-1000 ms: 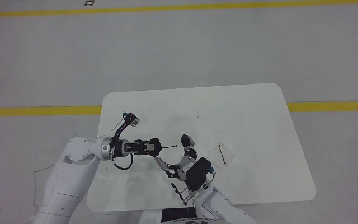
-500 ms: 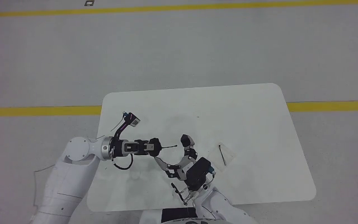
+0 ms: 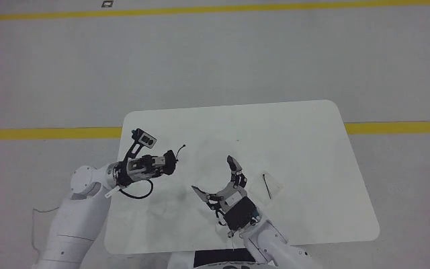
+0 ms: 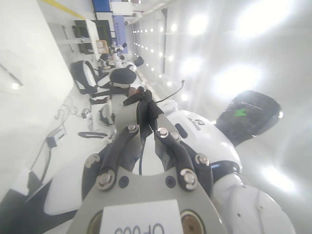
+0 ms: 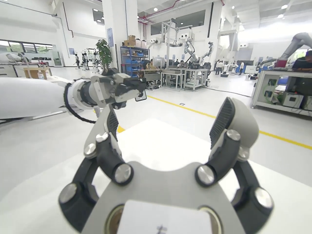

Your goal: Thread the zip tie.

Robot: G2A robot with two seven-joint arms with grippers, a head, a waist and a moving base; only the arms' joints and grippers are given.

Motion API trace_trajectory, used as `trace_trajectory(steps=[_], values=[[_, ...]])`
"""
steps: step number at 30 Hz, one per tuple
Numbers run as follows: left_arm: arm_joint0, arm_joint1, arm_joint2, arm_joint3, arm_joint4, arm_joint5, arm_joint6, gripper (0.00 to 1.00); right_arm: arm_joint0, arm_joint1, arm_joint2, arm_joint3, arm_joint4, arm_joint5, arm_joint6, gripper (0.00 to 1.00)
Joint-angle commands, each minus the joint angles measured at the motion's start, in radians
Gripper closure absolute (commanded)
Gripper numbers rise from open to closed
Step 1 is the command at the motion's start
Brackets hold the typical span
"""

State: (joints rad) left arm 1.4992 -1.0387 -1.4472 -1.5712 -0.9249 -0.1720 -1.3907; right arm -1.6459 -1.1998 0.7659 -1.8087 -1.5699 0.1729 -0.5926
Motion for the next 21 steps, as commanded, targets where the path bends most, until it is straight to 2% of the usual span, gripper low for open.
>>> trace_trajectory(steps=[1,3,4,5,13,14,15,17,21], values=[[-0.002,0.0,0.016,-0.006,-0.029,0.021,0.001,1.0,0.047,0.032,-0.041,0.015,0.0,0.051,0.006,0.0],[-0.005,0.0,0.036,-0.001,-0.039,0.04,0.001,1.0,0.098,0.067,-0.106,0.03,0.0,0.131,0.018,0.0],[-0.009,0.001,0.038,0.006,-0.011,0.037,0.008,1.0,0.121,0.08,-0.135,0.038,0.0,0.167,0.028,0.0],[-0.015,0.003,0.034,0.004,0.045,0.013,0.026,1.0,0.15,0.093,-0.152,0.043,0.0,0.167,0.035,0.0],[-0.015,0.003,0.034,0.004,0.045,0.013,0.026,1.0,0.157,0.097,-0.156,0.042,0.0,0.167,0.037,0.0],[-0.015,0.002,0.04,-0.001,0.04,0.018,0.046,1.0,0.157,0.097,-0.154,0.042,0.0,0.166,0.042,0.0],[-0.013,0.0,0.048,0.001,0.028,0.025,0.059,1.0,0.158,0.096,-0.151,0.042,0.0,0.166,0.046,0.0],[-0.013,-0.006,0.072,0.013,-0.053,0.056,0.054,1.0,0.165,0.094,-0.145,0.049,0.0,0.167,0.031,0.0],[-0.029,-0.017,0.113,0.057,-0.178,0.106,0.036,1.0,0.184,0.094,-0.13,0.072,0.0,0.167,-0.016,0.0]])
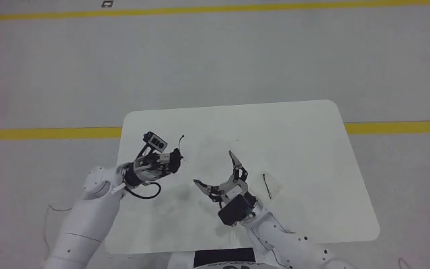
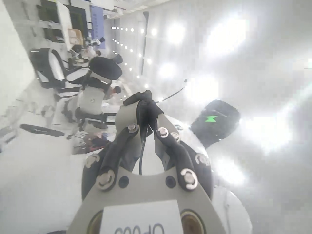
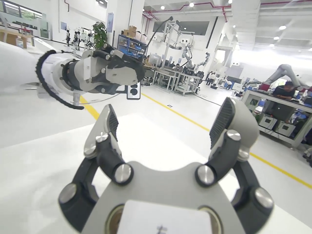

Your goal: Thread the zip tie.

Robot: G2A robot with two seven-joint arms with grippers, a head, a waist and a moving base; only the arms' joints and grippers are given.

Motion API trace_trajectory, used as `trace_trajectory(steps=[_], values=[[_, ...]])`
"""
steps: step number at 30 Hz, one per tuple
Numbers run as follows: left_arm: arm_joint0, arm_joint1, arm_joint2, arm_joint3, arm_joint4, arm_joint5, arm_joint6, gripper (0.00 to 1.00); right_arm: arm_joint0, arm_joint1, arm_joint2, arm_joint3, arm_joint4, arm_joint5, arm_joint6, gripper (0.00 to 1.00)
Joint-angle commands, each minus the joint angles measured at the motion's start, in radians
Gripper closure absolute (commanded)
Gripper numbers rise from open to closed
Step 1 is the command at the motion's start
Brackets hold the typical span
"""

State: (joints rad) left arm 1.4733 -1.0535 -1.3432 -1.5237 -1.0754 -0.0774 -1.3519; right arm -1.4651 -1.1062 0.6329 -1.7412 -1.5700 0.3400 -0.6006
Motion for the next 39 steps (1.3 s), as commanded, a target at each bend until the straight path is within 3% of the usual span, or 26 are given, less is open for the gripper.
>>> trace_trajectory(steps=[1,5,8,14,17,21,28,39], values=[[-0.009,-0.006,0.025,0.022,-0.063,0.028,-0.008,1.0,0.01,0.002,0.015,0.014,0.0,0.0,-0.021,0.0],[-0.03,-0.019,0.074,0.065,-0.129,0.057,-0.02,1.0,0.021,0.011,0.035,0.039,0.0,0.0,-0.061,0.0],[-0.052,-0.021,0.094,0.073,-0.069,0.025,-0.034,1.0,0.024,0.014,0.039,0.045,0.0,0.0,-0.068,0.0],[-0.052,-0.021,0.094,0.073,-0.069,0.025,-0.034,1.0,0.024,0.014,0.039,0.045,0.0,0.0,-0.068,0.0],[-0.044,-0.024,0.115,0.053,-0.069,0.043,0.013,1.0,0.02,0.009,0.044,0.036,0.0,-0.003,-0.063,0.0],[-0.039,-0.033,0.143,0.057,-0.13,0.064,0.037,1.0,0.042,0.01,0.04,0.058,0.0,0.0,-0.09,0.0],[-0.056,-0.043,0.18,0.064,-0.118,0.033,0.045,1.0,0.065,0.014,0.041,0.07,0.0,0.0,-0.086,0.0],[-0.048,-0.047,0.196,0.044,-0.11,0.037,0.085,1.0,0.071,0.013,0.047,0.064,0.0,-0.015,-0.073,0.0]])
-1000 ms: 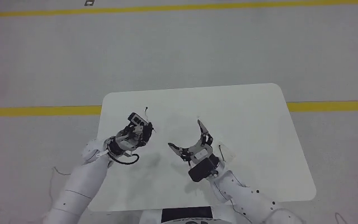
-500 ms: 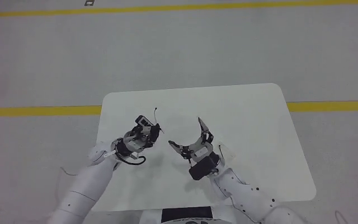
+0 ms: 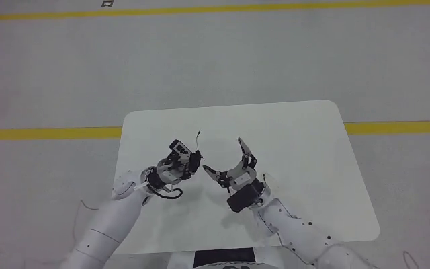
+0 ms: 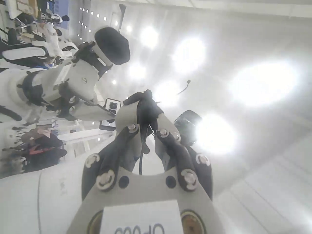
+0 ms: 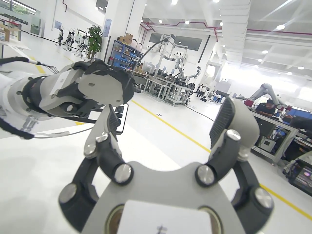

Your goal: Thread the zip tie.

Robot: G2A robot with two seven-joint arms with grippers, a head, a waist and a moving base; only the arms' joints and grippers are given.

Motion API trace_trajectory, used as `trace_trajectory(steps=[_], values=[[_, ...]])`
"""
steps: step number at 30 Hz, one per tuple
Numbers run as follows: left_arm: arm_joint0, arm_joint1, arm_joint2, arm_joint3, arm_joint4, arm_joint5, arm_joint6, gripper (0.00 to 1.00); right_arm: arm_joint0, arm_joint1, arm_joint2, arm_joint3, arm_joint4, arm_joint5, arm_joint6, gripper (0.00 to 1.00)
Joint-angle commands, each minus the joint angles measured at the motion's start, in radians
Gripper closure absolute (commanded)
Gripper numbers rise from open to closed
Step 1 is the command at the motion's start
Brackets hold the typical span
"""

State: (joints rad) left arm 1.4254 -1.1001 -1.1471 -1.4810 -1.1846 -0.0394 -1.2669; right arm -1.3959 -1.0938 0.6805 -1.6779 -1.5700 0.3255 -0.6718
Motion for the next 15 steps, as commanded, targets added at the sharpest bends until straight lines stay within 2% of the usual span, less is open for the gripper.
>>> trace_trajectory(steps=[1,7,8,9,10,15], values=[[0.001,0.0,0.0,0.001,-0.001,-0.001,0.001,1.0,0.003,0.001,-0.003,0.002,0.0,-0.001,-0.002,0.0],[0.001,-0.001,-0.001,0.003,0.001,-0.009,0.0,1.0,0.015,0.009,-0.023,0.006,0.0,0.013,-0.015,0.0],[0.001,-0.001,-0.001,0.003,0.001,-0.009,0.0,1.0,0.017,0.011,-0.027,0.005,0.0,0.014,-0.02,0.13],[0.001,-0.001,-0.001,0.003,0.001,-0.009,0.0,1.0,0.018,0.012,-0.031,0.004,0.0,0.014,-0.024,0.36],[0.001,-0.001,-0.001,0.003,0.001,-0.009,0.0,1.0,0.02,0.014,-0.035,0.003,0.0,0.014,-0.028,0.51],[0.001,-0.001,-0.001,0.003,0.001,-0.009,0.0,1.0,0.027,0.02,-0.055,-0.001,0.0,0.014,-0.037,0.6]])
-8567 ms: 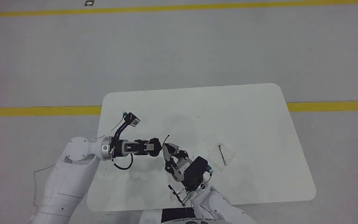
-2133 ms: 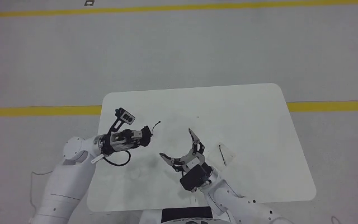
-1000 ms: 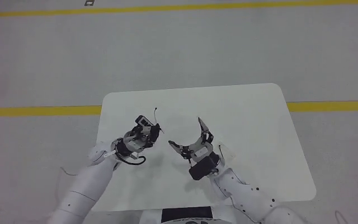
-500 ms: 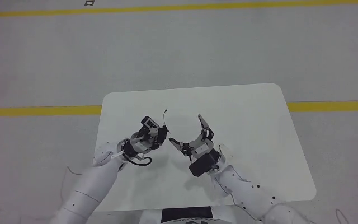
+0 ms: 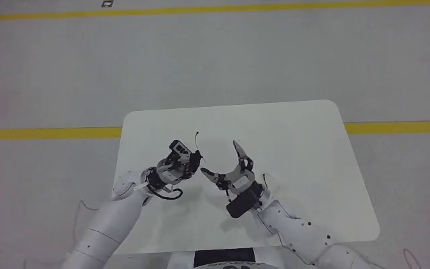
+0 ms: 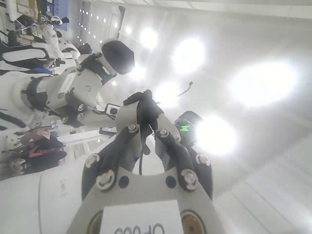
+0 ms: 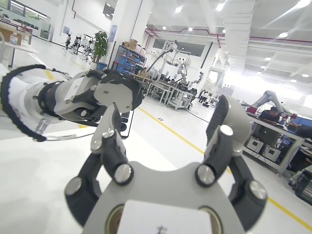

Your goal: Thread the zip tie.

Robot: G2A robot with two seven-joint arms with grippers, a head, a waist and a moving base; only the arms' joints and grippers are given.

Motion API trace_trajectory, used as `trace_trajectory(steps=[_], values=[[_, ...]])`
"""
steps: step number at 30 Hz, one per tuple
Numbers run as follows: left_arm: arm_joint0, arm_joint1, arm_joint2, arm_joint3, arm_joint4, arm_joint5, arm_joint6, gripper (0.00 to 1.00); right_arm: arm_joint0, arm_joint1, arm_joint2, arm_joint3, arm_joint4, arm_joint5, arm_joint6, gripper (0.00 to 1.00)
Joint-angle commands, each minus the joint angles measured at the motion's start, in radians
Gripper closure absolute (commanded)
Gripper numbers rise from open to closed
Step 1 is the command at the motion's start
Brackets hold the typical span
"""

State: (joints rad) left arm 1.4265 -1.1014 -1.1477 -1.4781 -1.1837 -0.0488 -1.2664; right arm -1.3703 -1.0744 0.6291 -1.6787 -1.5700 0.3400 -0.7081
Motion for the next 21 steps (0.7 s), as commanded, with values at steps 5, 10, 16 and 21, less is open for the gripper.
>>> trace_trajectory(steps=[5,10,16,21], values=[[0.0,0.0,0.0,0.0,0.0,0.0,0.0,1.0,0.01,0.005,-0.023,-0.002,0.0,0.0,-0.002,0.67],[0.0,0.0,0.0,0.0,0.0,0.0,0.0,1.0,0.019,0.005,-0.037,-0.005,0.0,0.0,0.002,0.67],[0.0,0.0,0.0,0.0,0.0,0.0,0.0,1.0,0.036,0.004,-0.058,0.001,0.0,0.0,0.008,0.69],[0.0,0.0,0.0,0.0,0.0,0.0,0.0,1.0,0.049,0.004,-0.071,0.007,0.0,0.0,0.015,0.81]])
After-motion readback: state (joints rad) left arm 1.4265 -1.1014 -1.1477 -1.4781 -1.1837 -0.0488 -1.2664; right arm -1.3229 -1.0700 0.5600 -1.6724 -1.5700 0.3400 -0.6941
